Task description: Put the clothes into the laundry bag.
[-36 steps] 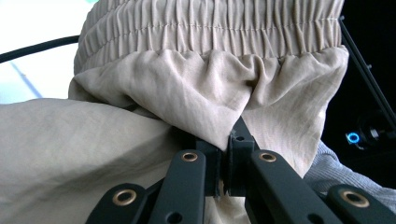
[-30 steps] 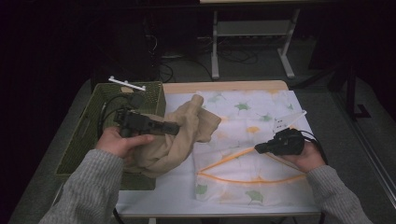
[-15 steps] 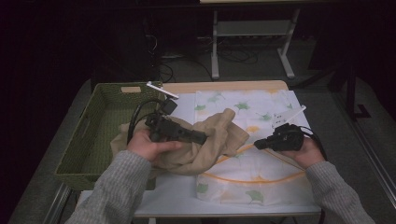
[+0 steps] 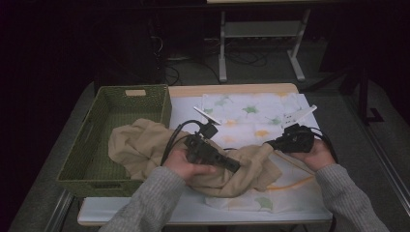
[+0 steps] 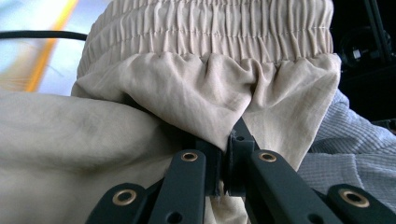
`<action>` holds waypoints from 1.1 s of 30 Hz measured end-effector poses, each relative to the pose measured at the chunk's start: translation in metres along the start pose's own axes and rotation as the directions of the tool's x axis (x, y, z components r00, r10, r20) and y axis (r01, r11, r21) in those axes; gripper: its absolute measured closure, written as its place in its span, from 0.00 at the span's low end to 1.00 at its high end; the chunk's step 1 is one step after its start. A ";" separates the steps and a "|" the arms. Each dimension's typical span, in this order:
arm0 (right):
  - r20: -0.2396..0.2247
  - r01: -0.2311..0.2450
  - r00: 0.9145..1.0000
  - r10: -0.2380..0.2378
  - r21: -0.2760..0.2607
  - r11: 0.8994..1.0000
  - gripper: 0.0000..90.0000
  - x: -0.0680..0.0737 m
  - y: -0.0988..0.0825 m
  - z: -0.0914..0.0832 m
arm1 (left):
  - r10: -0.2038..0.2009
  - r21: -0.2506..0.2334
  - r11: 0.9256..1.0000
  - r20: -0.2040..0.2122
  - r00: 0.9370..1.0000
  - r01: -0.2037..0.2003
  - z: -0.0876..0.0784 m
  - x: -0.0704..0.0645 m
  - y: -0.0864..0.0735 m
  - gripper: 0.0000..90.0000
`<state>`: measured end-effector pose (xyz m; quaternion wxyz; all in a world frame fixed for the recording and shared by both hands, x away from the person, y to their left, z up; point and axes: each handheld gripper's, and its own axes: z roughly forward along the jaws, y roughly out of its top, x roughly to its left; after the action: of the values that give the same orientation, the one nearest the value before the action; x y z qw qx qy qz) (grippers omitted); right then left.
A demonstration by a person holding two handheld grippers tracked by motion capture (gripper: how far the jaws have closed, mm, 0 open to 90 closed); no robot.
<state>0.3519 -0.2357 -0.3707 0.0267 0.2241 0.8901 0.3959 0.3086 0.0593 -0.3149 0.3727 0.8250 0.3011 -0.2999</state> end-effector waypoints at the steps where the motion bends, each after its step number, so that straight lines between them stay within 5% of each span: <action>1: 0.000 0.001 1.000 -0.001 -0.001 1.000 0.97 0.000 0.001 0.000 | 0.004 0.015 1.000 0.006 1.000 -0.004 0.007 0.001 0.001 0.97; 10: -0.010 -0.013 1.000 0.013 -0.029 0.999 0.97 -0.001 0.002 -0.002 | -0.025 0.076 0.997 0.021 0.999 0.024 0.062 0.019 0.009 0.97; 15: -0.014 -0.026 1.000 0.026 -0.041 0.999 0.97 -0.002 0.001 -0.003 | -0.050 0.053 0.997 -0.059 0.997 0.053 0.076 0.033 0.010 0.96; 20: -0.016 -0.030 0.999 0.029 -0.033 0.999 0.97 -0.002 0.001 -0.003 | -0.107 -0.046 0.994 -0.104 0.989 0.102 0.070 0.046 0.006 0.92; 26: -0.014 -0.036 0.999 0.036 -0.026 0.999 0.97 -0.002 0.001 -0.001 | -0.123 -0.088 0.990 -0.141 0.982 0.111 0.056 0.042 0.002 0.68; 33: -0.009 -0.043 0.999 0.043 -0.010 0.999 0.97 -0.003 0.000 0.000 | -0.127 -0.122 0.987 -0.158 0.979 0.108 0.024 0.036 -0.011 0.59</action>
<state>0.3548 -0.2370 -0.3705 0.0154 0.2415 0.8831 0.4021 0.3169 0.0562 -0.3584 0.3742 0.8053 0.3956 -0.2345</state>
